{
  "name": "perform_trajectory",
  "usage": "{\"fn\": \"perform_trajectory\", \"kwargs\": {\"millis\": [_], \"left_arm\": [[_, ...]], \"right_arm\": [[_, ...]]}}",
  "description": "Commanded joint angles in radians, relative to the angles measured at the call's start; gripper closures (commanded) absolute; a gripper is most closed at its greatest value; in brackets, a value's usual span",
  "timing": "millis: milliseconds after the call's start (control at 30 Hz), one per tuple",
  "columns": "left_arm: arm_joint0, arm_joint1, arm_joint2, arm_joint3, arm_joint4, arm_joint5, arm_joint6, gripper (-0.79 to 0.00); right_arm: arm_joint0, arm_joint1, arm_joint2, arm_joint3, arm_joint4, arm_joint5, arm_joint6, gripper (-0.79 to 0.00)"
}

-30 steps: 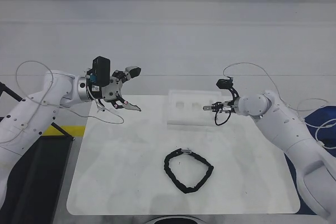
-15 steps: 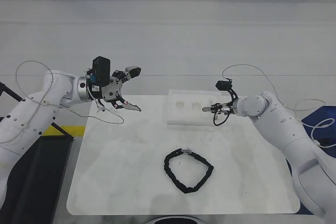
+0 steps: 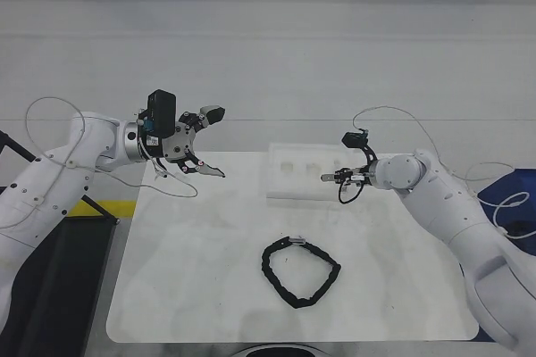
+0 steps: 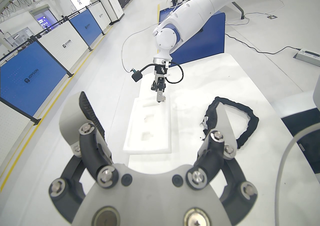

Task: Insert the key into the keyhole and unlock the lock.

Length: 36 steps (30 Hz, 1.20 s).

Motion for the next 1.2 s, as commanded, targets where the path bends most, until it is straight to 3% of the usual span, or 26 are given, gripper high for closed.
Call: {"fn": "perform_trajectory", "kwargs": {"millis": [0, 467, 500, 533, 567, 600, 867, 1167], "left_arm": [[0.000, 0.000, 0.000, 0.000, 0.000, 0.000, 0.000, -0.785], [0.000, 0.000, 0.000, 0.000, 0.000, 0.000, 0.000, -0.785], [0.000, 0.000, 0.000, 0.000, 0.000, 0.000, 0.000, -0.785], [0.000, 0.000, 0.000, 0.000, 0.000, 0.000, 0.000, -0.785], [0.000, 0.000, 0.000, 0.000, 0.000, 0.000, 0.000, -0.785], [0.000, 0.000, 0.000, 0.000, 0.000, 0.000, 0.000, -0.785], [0.000, 0.000, 0.000, 0.000, 0.000, 0.000, 0.000, -0.785], [0.000, 0.000, 0.000, 0.000, 0.000, 0.000, 0.000, -0.785]], "right_arm": [[-0.010, -0.003, -0.005, -0.002, -0.016, 0.001, 0.009, -0.785], [0.005, -0.030, 0.009, 0.017, -0.054, -0.021, 0.055, -0.785], [0.007, -0.031, 0.011, 0.016, -0.056, -0.019, 0.061, -0.723], [0.008, -0.032, 0.013, 0.019, -0.061, -0.010, 0.061, -0.548], [0.009, -0.032, 0.014, 0.019, -0.068, 0.000, 0.060, -0.422], [0.011, -0.033, 0.014, 0.020, -0.077, 0.008, 0.062, -0.382], [0.019, -0.037, 0.028, 0.043, -0.114, 0.044, 0.076, -0.296], [0.024, -0.050, 0.022, 0.045, -0.186, 0.105, 0.075, -0.308]]}}
